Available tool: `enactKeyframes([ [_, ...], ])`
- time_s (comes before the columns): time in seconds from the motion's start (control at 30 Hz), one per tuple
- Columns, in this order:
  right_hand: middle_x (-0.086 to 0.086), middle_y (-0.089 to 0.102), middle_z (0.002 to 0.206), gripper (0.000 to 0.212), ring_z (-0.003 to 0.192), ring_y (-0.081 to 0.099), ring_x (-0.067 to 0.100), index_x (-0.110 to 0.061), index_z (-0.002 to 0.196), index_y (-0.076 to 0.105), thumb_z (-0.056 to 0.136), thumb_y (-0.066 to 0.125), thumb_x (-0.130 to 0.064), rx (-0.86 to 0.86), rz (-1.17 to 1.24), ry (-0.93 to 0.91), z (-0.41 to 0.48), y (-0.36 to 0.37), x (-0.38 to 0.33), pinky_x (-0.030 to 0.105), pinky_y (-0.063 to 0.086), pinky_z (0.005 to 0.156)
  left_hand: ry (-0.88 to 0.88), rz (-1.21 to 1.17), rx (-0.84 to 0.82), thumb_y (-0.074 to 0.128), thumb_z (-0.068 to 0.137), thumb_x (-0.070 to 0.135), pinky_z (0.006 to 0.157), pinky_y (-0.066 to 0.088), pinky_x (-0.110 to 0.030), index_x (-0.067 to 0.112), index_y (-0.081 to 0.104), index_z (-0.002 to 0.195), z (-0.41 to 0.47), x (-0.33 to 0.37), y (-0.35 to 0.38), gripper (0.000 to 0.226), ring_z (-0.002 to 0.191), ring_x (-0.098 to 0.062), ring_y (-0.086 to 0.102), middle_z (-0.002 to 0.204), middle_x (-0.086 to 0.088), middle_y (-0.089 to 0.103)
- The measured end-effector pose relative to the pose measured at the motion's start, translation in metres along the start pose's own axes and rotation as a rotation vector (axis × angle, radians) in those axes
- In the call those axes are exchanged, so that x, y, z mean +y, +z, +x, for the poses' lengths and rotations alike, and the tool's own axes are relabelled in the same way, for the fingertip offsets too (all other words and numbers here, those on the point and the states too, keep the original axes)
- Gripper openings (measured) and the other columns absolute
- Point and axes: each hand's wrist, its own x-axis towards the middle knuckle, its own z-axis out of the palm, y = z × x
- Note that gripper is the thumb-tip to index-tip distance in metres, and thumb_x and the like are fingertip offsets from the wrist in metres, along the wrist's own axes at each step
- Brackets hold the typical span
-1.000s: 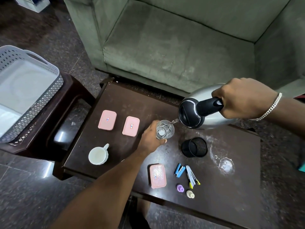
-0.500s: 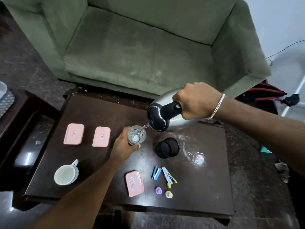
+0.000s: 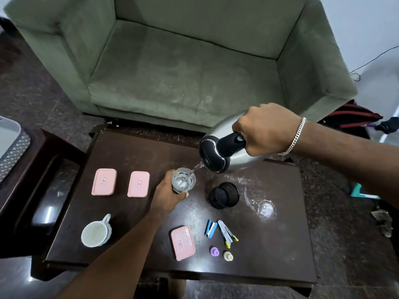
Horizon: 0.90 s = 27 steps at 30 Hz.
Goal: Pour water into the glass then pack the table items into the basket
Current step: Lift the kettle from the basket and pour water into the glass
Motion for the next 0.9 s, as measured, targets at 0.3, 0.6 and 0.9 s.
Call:
enactKeyframes([
  [0.3, -0.004, 0.026, 0.053, 0.016, 0.048, 0.038, 0.033, -0.023, 0.056, 0.022, 0.062, 0.02, -0.038, 0.007, -0.049, -0.034, -0.002, -0.017, 0.016, 0.03, 0.035, 0.05, -0.01, 0.009, -0.005, 0.093, 0.067, 0.019, 0.081, 0.045, -0.019, 0.034, 0.047, 0.13, 0.0, 0.001, 0.0, 0.08, 0.102, -0.014, 0.065, 0.113, 0.011, 0.069],
  [0.6, -0.004, 0.026, 0.052, 0.016, 0.046, 0.036, 0.032, -0.023, 0.056, 0.02, 0.06, 0.016, -0.038, 0.014, -0.05, -0.038, -0.006, -0.024, 0.02, 0.03, 0.035, 0.049, -0.012, 0.006, -0.003, 0.092, 0.069, 0.019, 0.087, 0.049, -0.028, 0.028, 0.048, 0.131, -0.001, 0.004, -0.001, 0.076, 0.104, -0.016, 0.065, 0.116, 0.008, 0.069],
  [0.9, -0.005, 0.023, 0.052, 0.028, 0.043, 0.03, 0.028, -0.023, 0.059, 0.03, 0.058, 0.01, -0.041, 0.037, -0.063, -0.053, -0.007, -0.019, 0.02, 0.025, 0.026, 0.047, -0.021, 0.011, -0.004, 0.093, 0.069, 0.019, 0.088, 0.05, -0.03, 0.029, 0.048, 0.128, -0.002, 0.005, -0.001, 0.075, 0.104, -0.015, 0.065, 0.115, 0.009, 0.069],
])
